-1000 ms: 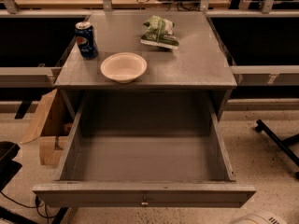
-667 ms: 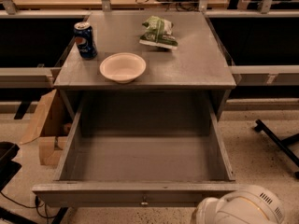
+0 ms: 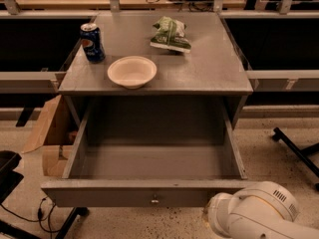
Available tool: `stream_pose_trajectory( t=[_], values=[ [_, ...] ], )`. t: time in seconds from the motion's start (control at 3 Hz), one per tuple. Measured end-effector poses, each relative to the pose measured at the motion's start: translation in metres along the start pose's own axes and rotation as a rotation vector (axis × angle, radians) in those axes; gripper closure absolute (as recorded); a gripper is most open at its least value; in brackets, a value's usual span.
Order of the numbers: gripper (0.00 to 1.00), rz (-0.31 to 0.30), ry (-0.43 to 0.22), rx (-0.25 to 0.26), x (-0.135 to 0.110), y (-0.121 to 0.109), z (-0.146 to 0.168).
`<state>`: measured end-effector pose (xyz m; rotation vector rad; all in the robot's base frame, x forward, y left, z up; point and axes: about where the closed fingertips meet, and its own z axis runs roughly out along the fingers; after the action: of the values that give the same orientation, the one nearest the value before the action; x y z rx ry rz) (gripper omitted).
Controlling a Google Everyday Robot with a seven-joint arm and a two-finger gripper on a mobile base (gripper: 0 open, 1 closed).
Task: Close top drawer
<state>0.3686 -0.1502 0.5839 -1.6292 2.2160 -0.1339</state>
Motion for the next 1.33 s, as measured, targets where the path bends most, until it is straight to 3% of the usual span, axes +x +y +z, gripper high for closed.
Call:
stream_pose_trajectory(
  t=[1.0, 1.33],
  values=[
    [1.0, -0.001, -0.052, 0.034, -0.008, -0.02, 0.012],
    [1.0, -0.036, -0.068, 0.078, -0.014, -0.048, 0.012]
  ],
)
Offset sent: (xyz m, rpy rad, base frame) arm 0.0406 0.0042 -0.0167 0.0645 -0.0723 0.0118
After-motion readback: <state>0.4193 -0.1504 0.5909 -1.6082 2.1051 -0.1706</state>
